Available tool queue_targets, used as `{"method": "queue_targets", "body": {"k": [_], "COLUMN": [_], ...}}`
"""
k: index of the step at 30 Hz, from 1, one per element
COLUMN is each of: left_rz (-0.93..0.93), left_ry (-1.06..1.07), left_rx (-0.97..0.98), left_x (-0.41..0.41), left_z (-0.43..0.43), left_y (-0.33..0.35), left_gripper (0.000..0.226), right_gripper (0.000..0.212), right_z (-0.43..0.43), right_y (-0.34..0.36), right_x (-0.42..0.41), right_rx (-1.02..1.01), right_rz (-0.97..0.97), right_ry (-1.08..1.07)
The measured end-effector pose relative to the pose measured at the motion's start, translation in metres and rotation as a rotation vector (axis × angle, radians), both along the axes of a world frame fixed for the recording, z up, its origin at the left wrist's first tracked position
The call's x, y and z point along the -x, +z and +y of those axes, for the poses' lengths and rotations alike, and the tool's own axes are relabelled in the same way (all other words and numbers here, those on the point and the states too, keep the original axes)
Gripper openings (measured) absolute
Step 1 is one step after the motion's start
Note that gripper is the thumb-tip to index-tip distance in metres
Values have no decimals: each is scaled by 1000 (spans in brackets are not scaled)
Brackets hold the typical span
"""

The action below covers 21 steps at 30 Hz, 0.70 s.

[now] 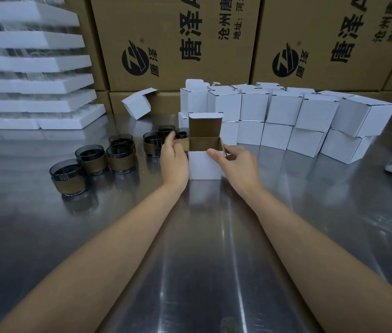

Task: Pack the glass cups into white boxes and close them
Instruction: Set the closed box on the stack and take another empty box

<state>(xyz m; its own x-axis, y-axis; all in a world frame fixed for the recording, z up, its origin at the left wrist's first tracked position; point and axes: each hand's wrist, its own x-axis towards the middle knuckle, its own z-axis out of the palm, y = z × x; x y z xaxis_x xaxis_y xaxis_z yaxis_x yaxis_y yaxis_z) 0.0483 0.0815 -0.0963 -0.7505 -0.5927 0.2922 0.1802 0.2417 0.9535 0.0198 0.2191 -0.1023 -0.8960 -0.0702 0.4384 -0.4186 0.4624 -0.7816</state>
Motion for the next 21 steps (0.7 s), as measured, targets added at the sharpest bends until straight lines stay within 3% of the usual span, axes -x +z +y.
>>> {"method": "queue_targets", "body": {"k": [2,6,10,16,21], "left_rz": [-50,-123,-137,-160,-167], "left_ry": [-24,-125,-187,-136,-167], "left_rx": [19,26,134,203,207], "left_x": [1,0,-2,-5,-3], "left_z": [1,0,2,1,-1], "left_y": [0,-1,-2,1,0], "left_gripper": [40,40,37,41,43], "right_gripper": [43,53,38,59,55], "right_z": [0,-1,3,10,6], "right_y": [0,-1,-1,-1,-1], "right_x": [1,2,1,6,9], "right_rx": [4,-11,-86,-231,84], "right_rz": [7,-3,99,120,-130], "right_ry": [29,47,6,-7,96]}}
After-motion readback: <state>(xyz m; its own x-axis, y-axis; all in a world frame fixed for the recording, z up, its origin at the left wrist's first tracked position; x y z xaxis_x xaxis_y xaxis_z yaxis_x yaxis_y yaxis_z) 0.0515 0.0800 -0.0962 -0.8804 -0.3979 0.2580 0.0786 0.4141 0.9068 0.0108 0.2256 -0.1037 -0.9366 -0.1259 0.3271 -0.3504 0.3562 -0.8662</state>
